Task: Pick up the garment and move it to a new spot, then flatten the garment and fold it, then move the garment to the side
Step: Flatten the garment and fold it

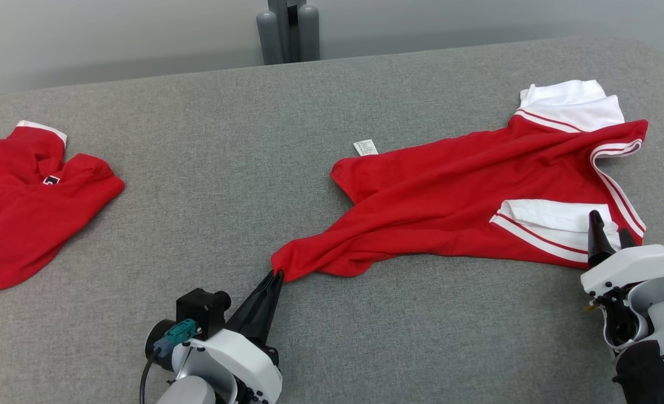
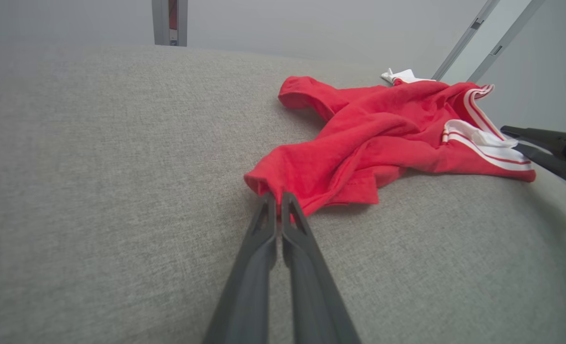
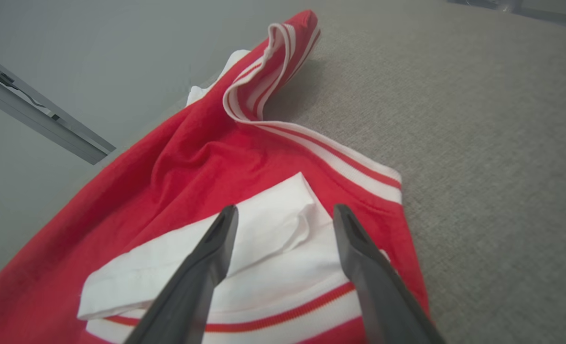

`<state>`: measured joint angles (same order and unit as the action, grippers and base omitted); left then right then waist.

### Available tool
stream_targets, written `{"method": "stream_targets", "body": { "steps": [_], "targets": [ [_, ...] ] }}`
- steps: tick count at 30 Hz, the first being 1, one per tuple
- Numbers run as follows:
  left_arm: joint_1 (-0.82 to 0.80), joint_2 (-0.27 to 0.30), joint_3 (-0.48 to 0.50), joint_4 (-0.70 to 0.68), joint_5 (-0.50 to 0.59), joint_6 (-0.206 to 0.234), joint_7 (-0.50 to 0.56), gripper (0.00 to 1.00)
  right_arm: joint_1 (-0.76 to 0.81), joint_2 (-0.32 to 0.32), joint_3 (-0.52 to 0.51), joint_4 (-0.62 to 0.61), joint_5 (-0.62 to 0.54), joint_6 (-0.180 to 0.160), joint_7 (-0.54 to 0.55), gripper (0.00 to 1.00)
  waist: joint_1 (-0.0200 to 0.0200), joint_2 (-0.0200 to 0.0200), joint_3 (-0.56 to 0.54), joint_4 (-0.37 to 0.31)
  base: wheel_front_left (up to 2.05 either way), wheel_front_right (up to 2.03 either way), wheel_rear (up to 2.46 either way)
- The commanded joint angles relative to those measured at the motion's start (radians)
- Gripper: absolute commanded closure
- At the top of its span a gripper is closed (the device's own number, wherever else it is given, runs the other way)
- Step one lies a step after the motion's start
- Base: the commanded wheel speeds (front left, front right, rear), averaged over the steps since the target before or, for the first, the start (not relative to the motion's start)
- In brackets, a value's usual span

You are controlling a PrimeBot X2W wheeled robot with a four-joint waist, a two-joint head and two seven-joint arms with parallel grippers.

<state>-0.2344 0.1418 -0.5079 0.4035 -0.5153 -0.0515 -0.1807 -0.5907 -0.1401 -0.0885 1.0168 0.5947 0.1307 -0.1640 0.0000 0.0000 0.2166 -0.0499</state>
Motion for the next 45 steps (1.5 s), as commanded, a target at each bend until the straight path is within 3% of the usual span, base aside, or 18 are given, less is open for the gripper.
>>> {"method": "stream_targets", "body": {
  "steps": [1, 6, 7, 9, 20, 34, 39, 45],
  "targets": [
    [-0.019, 0.002, 0.001, 0.003, -0.006, 0.001, -0.004, 1.00, -0.017, -0.007, 0.002, 0.001, 0.009, 0.000, -0.006, 0.00, 0.0000, 0.0000, 0.001, -0.001, 0.00, 0.00, 0.00],
    [-0.026, -0.001, -0.004, 0.009, -0.007, -0.001, -0.006, 1.00, -0.019, -0.012, 0.019, 0.017, 0.027, 0.000, -0.011, 0.00, 0.0000, 0.0000, 0.004, -0.002, 0.00, 0.00, 0.00],
    [-0.027, -0.001, -0.005, 0.009, -0.008, -0.001, -0.006, 1.00, -0.021, -0.012, 0.021, 0.018, 0.031, 0.000, -0.011, 0.09, 0.0000, 0.0000, 0.004, -0.002, 0.00, 0.00, 0.00],
    [-0.027, -0.002, -0.007, 0.012, -0.009, -0.003, -0.006, 1.00, -0.024, -0.014, 0.025, 0.021, 0.041, 0.000, -0.010, 1.00, 0.0000, 0.0000, 0.004, -0.001, 0.00, 0.00, 0.00],
    [-0.026, -0.005, 0.001, 0.020, -0.034, -0.006, -0.019, 1.00, -0.025, -0.028, 0.086, -0.004, 0.055, 0.000, -0.041, 1.00, 0.0000, 0.0000, -0.013, -0.008, 0.00, 0.00, 0.00],
    [-0.072, -0.036, 0.138, -0.110, -0.296, -0.050, 0.040, 1.00, -0.046, -0.146, 0.230, -0.315, 0.096, 0.000, -0.005, 1.00, 0.0000, 0.0000, -0.126, -0.083, 0.00, 0.00, 0.00],
    [-0.181, -0.047, 0.228, -0.190, -0.388, 0.025, 0.092, 1.00, -0.153, -0.187, 0.249, -0.413, 0.069, 0.000, 0.032, 1.00, 0.0000, 0.0000, -0.174, -0.123, 0.00, 0.00, 0.00],
    [-0.308, -0.030, 0.274, -0.210, -0.391, 0.098, 0.135, 1.00, -0.278, -0.186, 0.275, -0.442, 0.031, 0.000, 0.047, 1.00, 0.0000, 0.0000, -0.194, -0.147, 0.00, 0.00, 0.00]
  ]
}}
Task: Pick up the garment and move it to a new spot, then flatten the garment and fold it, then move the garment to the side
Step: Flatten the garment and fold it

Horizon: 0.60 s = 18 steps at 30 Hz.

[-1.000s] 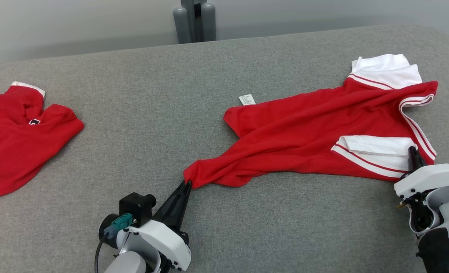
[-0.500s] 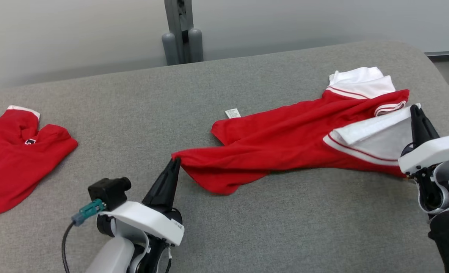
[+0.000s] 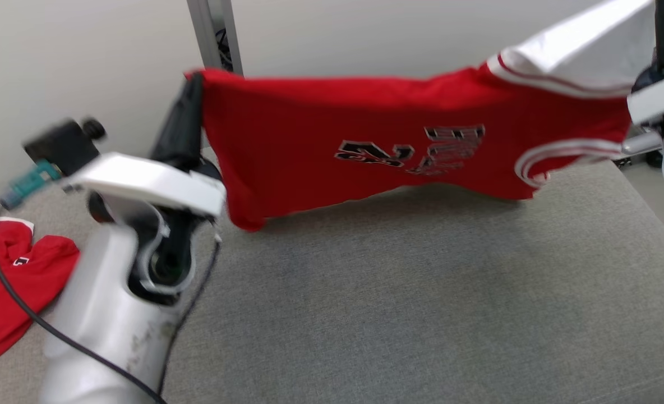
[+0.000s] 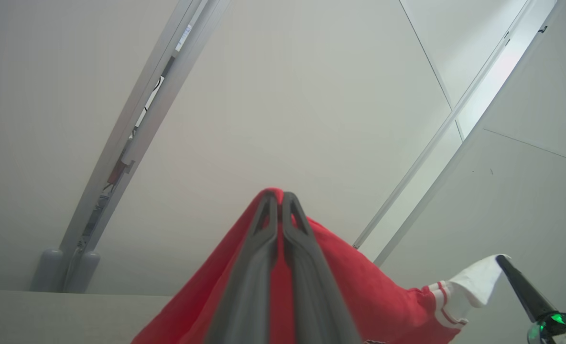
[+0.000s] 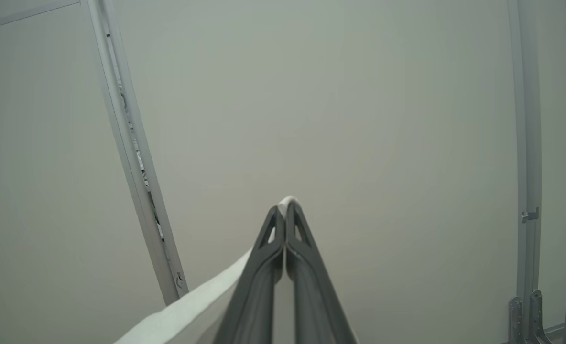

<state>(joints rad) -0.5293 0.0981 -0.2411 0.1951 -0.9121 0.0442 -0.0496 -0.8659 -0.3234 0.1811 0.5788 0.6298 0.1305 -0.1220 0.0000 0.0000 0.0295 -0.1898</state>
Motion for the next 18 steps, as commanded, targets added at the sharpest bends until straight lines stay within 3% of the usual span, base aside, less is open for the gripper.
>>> {"method": "stream_targets", "body": {
  "steps": [1, 11, 18],
  "targets": [
    [-0.037, 0.016, 0.011, 0.003, 0.010, 0.013, 0.009, 1.00, -0.027, -0.001, 0.012, -0.003, -0.010, 0.001, 0.008, 1.00, 0.0000, 0.0000, -0.009, -0.010, 0.00, 0.00, 0.00],
    [-0.212, 0.082, 0.010, 0.042, 0.053, 0.064, 0.095, 1.00, -0.242, 0.006, 0.098, 0.054, -0.053, 0.001, 0.029, 1.00, 0.0000, 0.0000, 0.006, -0.018, 0.00, 0.00, 0.00],
    [-0.422, 0.132, -0.016, 0.087, 0.093, 0.092, 0.205, 1.00, -0.461, 0.002, 0.130, 0.129, -0.069, 0.001, 0.049, 1.00, 0.0000, 0.0000, 0.165, 0.000, 0.00, 0.00, 0.00]
  ]
}}
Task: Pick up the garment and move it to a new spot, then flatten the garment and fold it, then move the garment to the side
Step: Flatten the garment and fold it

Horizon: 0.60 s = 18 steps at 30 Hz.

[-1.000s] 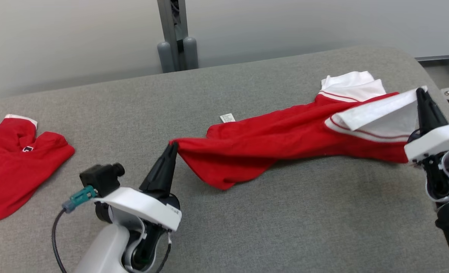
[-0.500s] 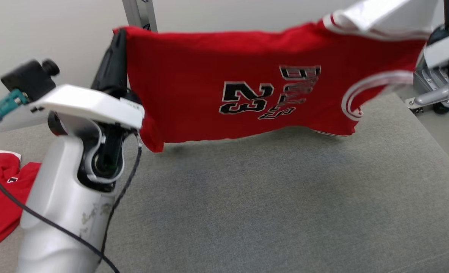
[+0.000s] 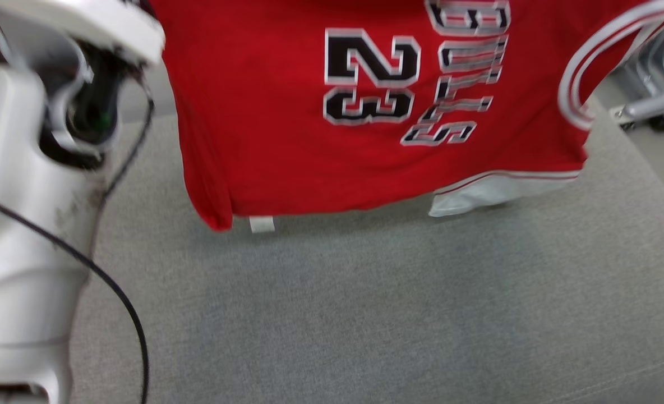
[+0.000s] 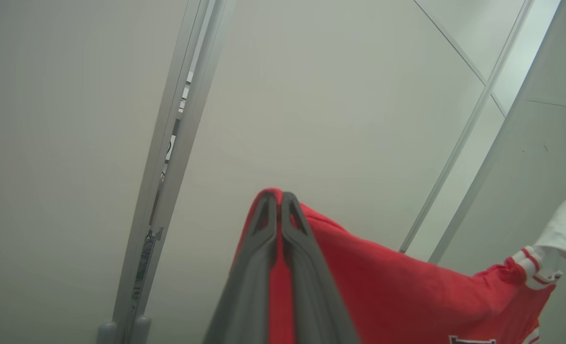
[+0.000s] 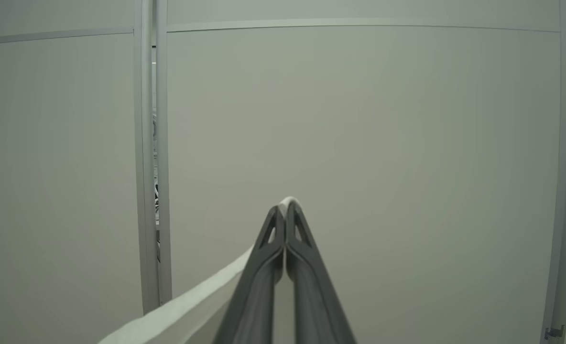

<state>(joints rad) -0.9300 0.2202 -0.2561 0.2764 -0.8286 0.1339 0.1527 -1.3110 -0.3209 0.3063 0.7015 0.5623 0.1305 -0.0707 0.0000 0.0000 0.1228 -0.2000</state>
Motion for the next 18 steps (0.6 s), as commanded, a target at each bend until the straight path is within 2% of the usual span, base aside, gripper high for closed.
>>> {"method": "stream_targets", "body": {
  "steps": [1, 6, 9, 12, 16, 18],
  "targets": [
    [-0.057, 0.015, -0.006, 0.018, 0.016, 0.002, 0.016, 1.00, -0.048, 0.000, 0.010, 0.019, -0.008, 0.001, -0.010, 1.00, 0.0000, 0.0000, 0.098, 0.013, 0.00, 0.00, 0.00],
    [-0.246, 0.007, -0.021, 0.117, 0.043, -0.007, 0.032, 1.00, -0.231, 0.011, 0.011, 0.115, -0.034, 0.000, -0.080, 1.00, 0.0000, 0.0000, 0.207, 0.031, 0.00, 0.00, 0.00],
    [-0.354, -0.010, -0.017, 0.197, 0.070, -0.015, -0.029, 1.00, -0.330, 0.028, 0.002, 0.177, -0.066, 0.001, -0.161, 1.00, 0.0000, 0.0000, 0.261, 0.042, 0.00, 0.00, 0.00],
    [-0.460, -0.040, -0.005, 0.267, 0.091, -0.023, -0.131, 1.00, -0.419, 0.046, -0.024, 0.198, -0.113, 0.001, -0.194, 1.00, 0.0000, 0.0000, 0.307, 0.053, 0.00, 0.00, 0.00],
    [-0.551, -0.081, 0.009, 0.358, 0.106, -0.055, -0.278, 1.00, -0.424, 0.084, -0.135, 0.061, -0.204, 0.000, -0.196, 1.00, 0.0000, 0.0000, 0.350, 0.065, 0.00, 0.00, 0.00],
    [-0.577, -0.101, 0.005, 0.409, 0.094, -0.083, -0.306, 1.00, -0.391, 0.108, -0.150, -0.028, -0.254, 0.001, -0.196, 1.00, 0.0000, 0.0000, 0.368, 0.071, 0.00, 0.00, 0.00]
  ]
}}
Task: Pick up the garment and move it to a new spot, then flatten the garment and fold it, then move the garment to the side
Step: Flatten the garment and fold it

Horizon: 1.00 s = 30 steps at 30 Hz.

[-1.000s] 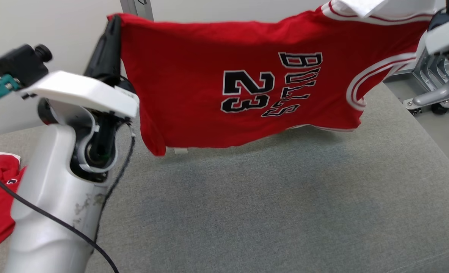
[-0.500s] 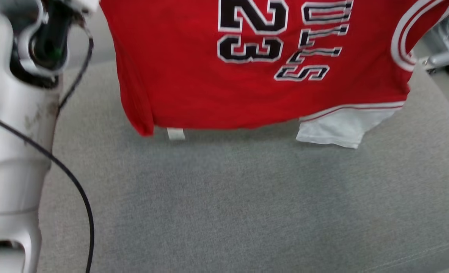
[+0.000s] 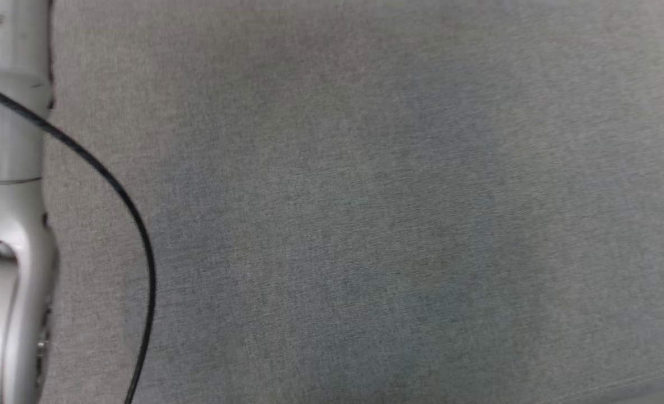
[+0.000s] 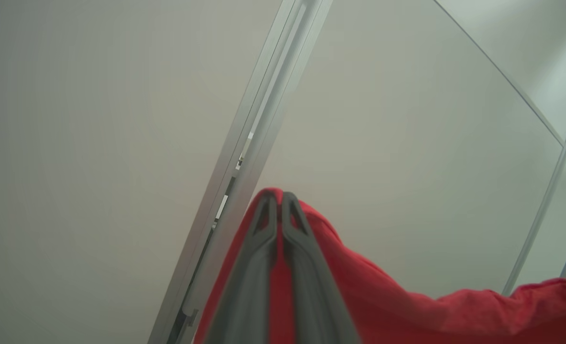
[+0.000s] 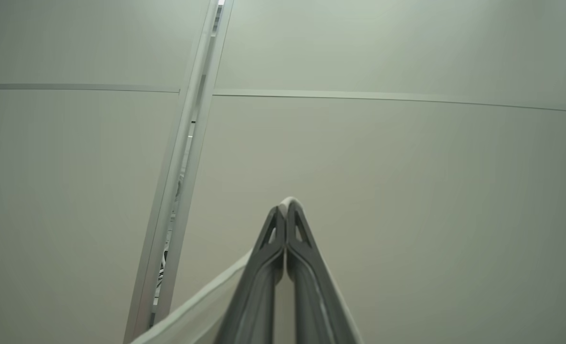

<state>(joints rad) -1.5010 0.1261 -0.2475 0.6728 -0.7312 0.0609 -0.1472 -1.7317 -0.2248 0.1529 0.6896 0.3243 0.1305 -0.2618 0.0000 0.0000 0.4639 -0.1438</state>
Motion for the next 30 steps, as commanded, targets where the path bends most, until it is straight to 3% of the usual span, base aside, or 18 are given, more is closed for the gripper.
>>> {"method": "stream_targets", "body": {
  "steps": [1, 7, 15, 30],
  "targets": [
    [-0.020, -0.011, -0.006, 0.037, -0.006, -0.023, -0.016, 1.00, 0.051, 0.022, -0.007, -0.054, -0.028, 0.001, -0.005, 1.00, 0.0000, 0.0000, 0.035, 0.016, 0.00, 0.00, 0.00],
    [-0.032, -0.027, -0.031, 0.140, 0.009, -0.082, -0.063, 1.00, 0.183, 0.045, 0.016, -0.144, -0.053, 0.000, -0.003, 1.00, 0.0000, 0.0000, 0.083, 0.025, 0.00, 0.00, 0.00],
    [0.060, -0.007, -0.089, 0.268, 0.061, -0.151, -0.107, 1.00, 0.417, 0.043, 0.024, -0.143, -0.001, 0.000, -0.003, 1.00, 0.0000, 0.0000, 0.105, 0.037, 0.00, 0.00, 0.00],
    [0.435, 0.053, -0.201, 0.309, 0.151, -0.193, -0.118, 1.00, 0.864, 0.010, 0.057, -0.108, 0.215, 0.000, -0.003, 1.00, 0.0000, 0.0000, -0.080, 0.034, 0.00, 0.00, 0.00]
  ]
}}
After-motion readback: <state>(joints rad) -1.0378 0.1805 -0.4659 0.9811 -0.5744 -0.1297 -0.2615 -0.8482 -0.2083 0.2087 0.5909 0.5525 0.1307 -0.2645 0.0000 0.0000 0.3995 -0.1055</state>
